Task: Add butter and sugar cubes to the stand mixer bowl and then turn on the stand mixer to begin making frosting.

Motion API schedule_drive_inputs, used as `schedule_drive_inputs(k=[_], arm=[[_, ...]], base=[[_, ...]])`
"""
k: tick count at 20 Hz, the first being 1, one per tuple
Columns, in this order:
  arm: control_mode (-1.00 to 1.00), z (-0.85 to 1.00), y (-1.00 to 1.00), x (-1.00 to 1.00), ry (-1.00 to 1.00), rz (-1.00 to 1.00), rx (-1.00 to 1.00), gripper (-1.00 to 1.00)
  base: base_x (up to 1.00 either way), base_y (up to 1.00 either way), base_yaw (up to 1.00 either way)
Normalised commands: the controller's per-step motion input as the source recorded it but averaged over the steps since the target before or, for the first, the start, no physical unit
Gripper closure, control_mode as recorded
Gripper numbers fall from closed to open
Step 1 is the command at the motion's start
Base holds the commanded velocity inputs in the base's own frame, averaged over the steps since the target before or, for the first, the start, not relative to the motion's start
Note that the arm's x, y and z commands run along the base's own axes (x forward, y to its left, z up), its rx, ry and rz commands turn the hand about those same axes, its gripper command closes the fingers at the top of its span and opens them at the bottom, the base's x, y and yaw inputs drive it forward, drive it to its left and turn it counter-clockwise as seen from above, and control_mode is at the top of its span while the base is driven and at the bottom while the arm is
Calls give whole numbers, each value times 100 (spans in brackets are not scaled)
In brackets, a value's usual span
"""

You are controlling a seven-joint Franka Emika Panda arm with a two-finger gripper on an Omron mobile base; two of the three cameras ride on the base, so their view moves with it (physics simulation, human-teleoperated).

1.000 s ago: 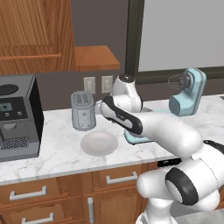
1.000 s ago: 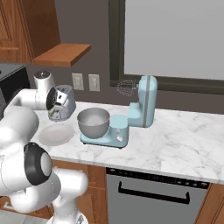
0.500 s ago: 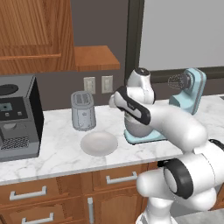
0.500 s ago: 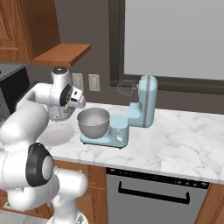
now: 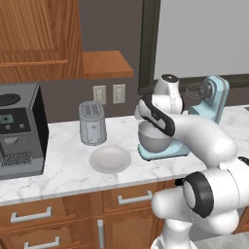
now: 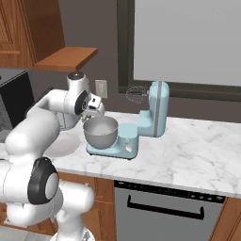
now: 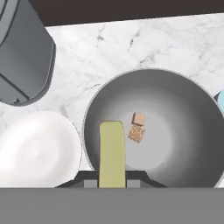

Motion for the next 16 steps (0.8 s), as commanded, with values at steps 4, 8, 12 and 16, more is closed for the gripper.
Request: schedule_drive_inputs(k=[4,8,12,16], arm=[[-100,-12,-33,14,1,-3,-6,100],[-100,-25,-22,1,3,-2,-8,100],[-100,-33,-8,0,4,-2,-7,100],[-100,-27,-10,4,8,-2,-1,100]], base=[[0,0,0],[0,0,0],[0,0,0],[0,0,0]])
